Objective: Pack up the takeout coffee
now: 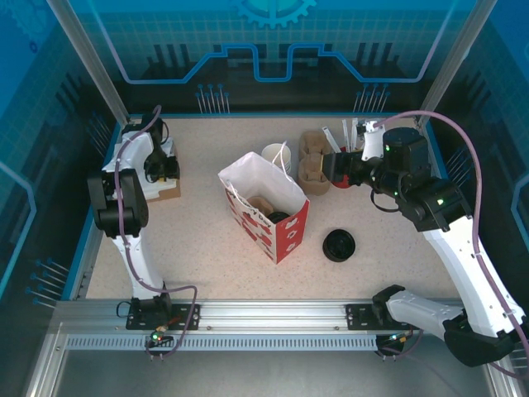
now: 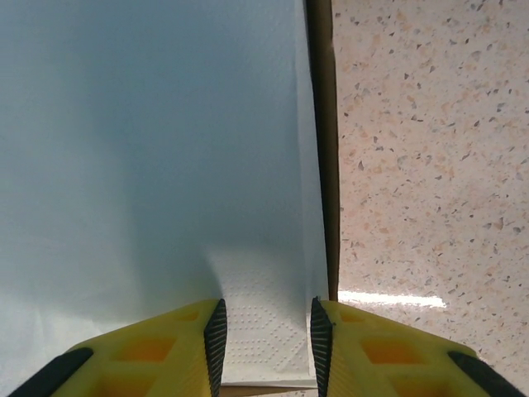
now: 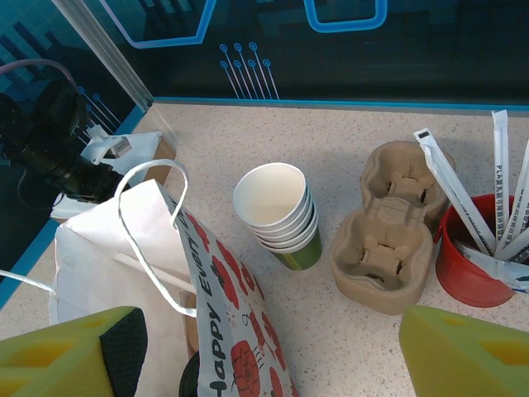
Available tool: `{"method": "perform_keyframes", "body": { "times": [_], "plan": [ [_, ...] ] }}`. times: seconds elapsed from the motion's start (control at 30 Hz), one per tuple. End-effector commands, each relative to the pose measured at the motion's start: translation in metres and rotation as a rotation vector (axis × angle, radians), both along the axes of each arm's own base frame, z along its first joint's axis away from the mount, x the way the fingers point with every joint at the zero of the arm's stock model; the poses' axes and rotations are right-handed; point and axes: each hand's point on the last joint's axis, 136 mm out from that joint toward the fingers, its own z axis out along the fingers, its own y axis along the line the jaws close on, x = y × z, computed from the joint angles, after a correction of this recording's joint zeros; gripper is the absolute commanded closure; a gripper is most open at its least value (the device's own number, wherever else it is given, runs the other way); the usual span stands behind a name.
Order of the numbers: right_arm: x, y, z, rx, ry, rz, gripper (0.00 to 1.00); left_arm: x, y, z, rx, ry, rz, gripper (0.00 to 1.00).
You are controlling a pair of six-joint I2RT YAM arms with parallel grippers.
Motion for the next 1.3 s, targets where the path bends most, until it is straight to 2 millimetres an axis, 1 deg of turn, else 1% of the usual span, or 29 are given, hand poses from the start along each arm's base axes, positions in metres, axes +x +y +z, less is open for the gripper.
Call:
{"method": "perform_keyframes", "body": {
  "times": [0.0, 0.1, 0.3, 0.83, 0.93, 1.03, 1.2, 1.27],
  "plan": [
    [0.0, -0.008, 0.006, 0.014, -0.013, -0.033, 0.18, -0.005, 0.0, -0.012, -0.017, 0.03, 0.009, 0.64],
    [0.001, -0.007, 0.006, 0.016, -0.011, -0.034, 0.18, -0.006, 0.002, -0.015, -0.009, 0.036, 0.005, 0.65],
    [0.001, -0.007, 0.005, 0.014, -0.008, -0.033, 0.18, -0.009, 0.003, -0.019, -0.001, 0.049, 0.003, 0.72],
    [0.001, -0.008, 0.005, 0.014, -0.009, -0.036, 0.18, -0.004, 0.002, -0.007, -0.003, 0.015, -0.006, 0.99],
    [0.001, -0.008, 0.004, 0.013, -0.008, -0.037, 0.18, -0.001, -0.001, 0.002, -0.016, -0.012, -0.012, 1.0],
    [0.001, -0.007, 0.004, 0.015, -0.006, -0.036, 0.18, 0.002, -0.001, 0.015, -0.015, -0.048, -0.017, 1.0],
    [0.002, -0.006, 0.003, 0.014, -0.006, -0.029, 0.18, 0.005, 0.001, 0.049, 0.006, -0.116, -0.022, 1.0],
    [0.001, -0.002, 0.003, 0.022, -0.008, -0.007, 0.18, 0.003, 0.001, 0.065, 0.012, -0.148, -0.024, 1.0]
  ]
}}
